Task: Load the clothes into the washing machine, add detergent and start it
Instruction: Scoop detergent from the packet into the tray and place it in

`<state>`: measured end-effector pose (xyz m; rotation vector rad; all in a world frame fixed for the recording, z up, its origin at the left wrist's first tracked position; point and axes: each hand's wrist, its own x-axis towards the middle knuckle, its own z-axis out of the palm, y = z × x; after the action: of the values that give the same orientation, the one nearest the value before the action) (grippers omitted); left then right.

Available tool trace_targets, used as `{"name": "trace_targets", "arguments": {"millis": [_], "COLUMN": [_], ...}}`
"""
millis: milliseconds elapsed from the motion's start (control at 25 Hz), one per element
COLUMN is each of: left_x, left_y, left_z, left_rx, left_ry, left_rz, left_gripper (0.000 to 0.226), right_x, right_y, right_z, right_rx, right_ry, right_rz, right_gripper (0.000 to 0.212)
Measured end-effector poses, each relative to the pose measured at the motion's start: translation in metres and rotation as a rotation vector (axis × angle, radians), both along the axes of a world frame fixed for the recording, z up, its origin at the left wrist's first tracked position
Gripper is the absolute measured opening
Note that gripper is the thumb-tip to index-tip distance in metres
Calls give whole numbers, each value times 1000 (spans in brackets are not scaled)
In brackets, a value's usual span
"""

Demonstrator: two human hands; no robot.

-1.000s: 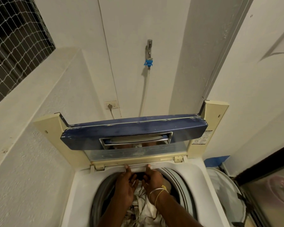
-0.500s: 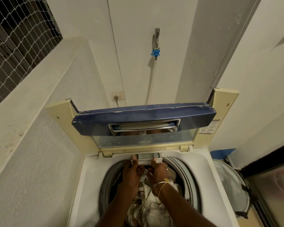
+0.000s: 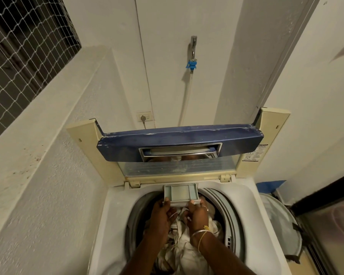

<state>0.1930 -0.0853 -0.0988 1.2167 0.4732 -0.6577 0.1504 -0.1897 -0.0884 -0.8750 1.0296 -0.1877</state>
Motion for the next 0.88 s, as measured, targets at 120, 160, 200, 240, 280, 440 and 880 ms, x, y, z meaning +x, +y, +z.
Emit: {"name": "trace_targets", "arguments": {"millis": [120, 160, 200, 240, 280, 440, 880], "left_x": [0, 0, 1, 3, 6, 27, 29], "left_y": [5, 6, 8, 10, 11, 5, -19], "left_z": [-3, -1, 0, 3, 3, -6, 27], "left_rx": [19, 31, 39, 55, 64, 225, 422], "left_ry": [20, 31, 40, 48, 47, -75, -147], "left_rz": [-10, -21, -24, -16, -9, -76, -28], "left_gripper": [33, 33, 33, 32, 31, 61, 38], "right_x": [-7, -9, -10, -9, -8, 6, 24], "right_y": [-9, -13, -18, -22, -24, -30, -40], "right_z": [5, 2, -2, -5, -10, 4, 8], "right_rx": [70, 74, 39, -56, -174, -436, -571], "right_ry": [42, 43, 34, 37, 44, 124, 308], "right_rz": [-3, -10, -37, -28, 22, 232, 394], "right_gripper": [21, 19, 11, 20, 38, 48, 47]}}
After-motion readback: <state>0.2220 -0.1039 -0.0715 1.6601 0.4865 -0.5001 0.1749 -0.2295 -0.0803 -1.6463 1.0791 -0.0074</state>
